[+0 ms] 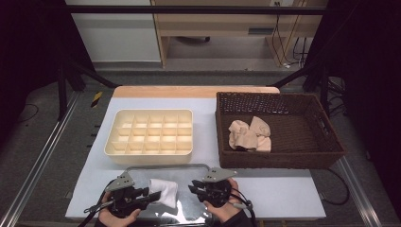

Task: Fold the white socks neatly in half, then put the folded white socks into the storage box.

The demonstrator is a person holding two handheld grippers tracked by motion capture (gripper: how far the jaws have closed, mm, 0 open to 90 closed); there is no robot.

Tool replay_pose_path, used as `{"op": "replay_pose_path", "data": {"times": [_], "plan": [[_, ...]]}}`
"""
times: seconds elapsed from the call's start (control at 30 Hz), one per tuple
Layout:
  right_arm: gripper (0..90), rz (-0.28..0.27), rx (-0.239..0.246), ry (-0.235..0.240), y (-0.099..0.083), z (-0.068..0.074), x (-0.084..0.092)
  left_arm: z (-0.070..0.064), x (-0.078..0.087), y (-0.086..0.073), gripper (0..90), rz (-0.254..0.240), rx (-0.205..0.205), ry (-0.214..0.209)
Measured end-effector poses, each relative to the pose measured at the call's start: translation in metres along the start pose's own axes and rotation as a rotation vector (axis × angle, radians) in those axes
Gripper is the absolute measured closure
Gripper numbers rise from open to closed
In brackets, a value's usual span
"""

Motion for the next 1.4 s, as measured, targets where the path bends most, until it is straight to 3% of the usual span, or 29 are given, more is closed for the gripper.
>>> {"op": "replay_pose_path", "data": {"times": [0.27,0.63,0.8,1.03,1.4], "plan": [[67.1,-0.010,-0.034,-0.129,-0.012,-0.031,0.028,0.007,0.010,0.020,66.0,-0.030,-0.040,0.054],[62.4,-0.006,-0.098,-0.232,-0.033,-0.060,0.061,0.018,0.017,0.034,65.7,-0.052,-0.046,0.098],[60.2,0.020,-0.126,-0.310,-0.048,-0.078,0.074,0.027,0.020,0.041,65.6,-0.065,-0.047,0.128],[58.7,0.030,-0.149,-0.349,-0.055,-0.088,0.081,0.034,0.022,0.046,65.4,-0.074,-0.033,0.157],[57.2,0.020,-0.160,-0.366,-0.058,-0.090,0.091,0.046,0.041,0.066,65.4,-0.120,-0.019,0.179]]}}
Point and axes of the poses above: each handheld gripper's, and its own axes: x roughly backward along the jaws, y roughly out of its top, z roughly to its left, the point moved 5 cm from there along -x, roughly forward along the jaws, and after that the axes turned 7 degrees about x, right-handed, at the moved point
